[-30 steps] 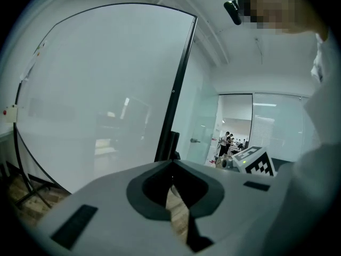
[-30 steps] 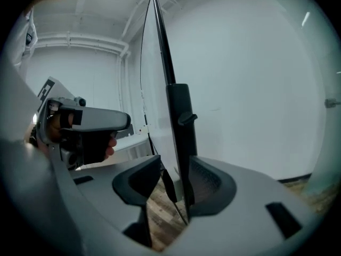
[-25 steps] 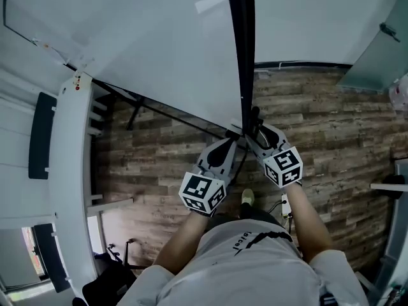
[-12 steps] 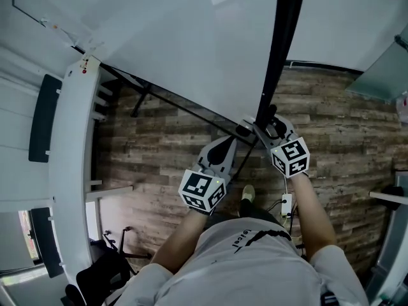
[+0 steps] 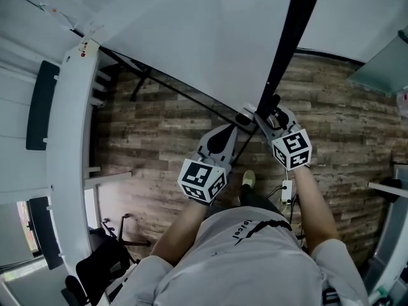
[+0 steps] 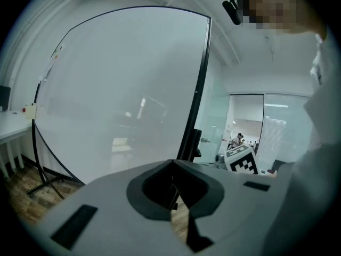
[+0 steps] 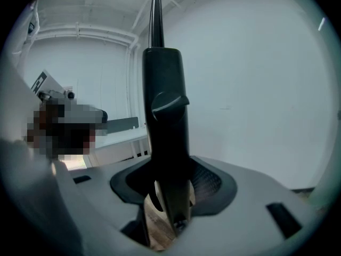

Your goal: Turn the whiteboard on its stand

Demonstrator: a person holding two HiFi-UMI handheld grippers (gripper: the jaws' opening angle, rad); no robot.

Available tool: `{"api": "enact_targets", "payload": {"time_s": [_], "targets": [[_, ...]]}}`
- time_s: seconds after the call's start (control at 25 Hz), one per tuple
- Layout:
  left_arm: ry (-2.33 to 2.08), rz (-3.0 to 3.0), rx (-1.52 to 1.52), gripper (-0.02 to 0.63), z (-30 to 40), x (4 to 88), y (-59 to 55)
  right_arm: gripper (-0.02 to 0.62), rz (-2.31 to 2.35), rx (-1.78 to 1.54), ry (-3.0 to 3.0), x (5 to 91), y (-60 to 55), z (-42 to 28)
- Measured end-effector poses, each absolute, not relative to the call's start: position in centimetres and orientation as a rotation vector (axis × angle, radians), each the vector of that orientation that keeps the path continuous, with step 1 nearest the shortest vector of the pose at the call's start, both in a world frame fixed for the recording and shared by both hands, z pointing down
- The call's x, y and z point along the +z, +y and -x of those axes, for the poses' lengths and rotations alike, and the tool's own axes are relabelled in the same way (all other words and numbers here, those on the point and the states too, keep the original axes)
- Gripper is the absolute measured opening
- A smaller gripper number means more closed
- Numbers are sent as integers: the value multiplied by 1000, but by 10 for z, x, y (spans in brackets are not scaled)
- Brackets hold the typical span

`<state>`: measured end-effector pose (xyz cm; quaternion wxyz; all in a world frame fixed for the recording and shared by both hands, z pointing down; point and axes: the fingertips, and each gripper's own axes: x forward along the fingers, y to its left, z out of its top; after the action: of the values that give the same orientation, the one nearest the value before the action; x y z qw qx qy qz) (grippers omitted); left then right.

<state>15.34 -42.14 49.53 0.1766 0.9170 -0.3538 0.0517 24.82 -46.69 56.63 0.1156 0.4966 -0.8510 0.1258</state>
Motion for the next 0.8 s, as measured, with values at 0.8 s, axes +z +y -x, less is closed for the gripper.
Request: {"api": "enact_targets", "payload": {"time_s": [0.8], "targets": [[-1036,-2598,115,12,-62,490,-348,190,-1565,405,-2388,571,-398,-206]]}}
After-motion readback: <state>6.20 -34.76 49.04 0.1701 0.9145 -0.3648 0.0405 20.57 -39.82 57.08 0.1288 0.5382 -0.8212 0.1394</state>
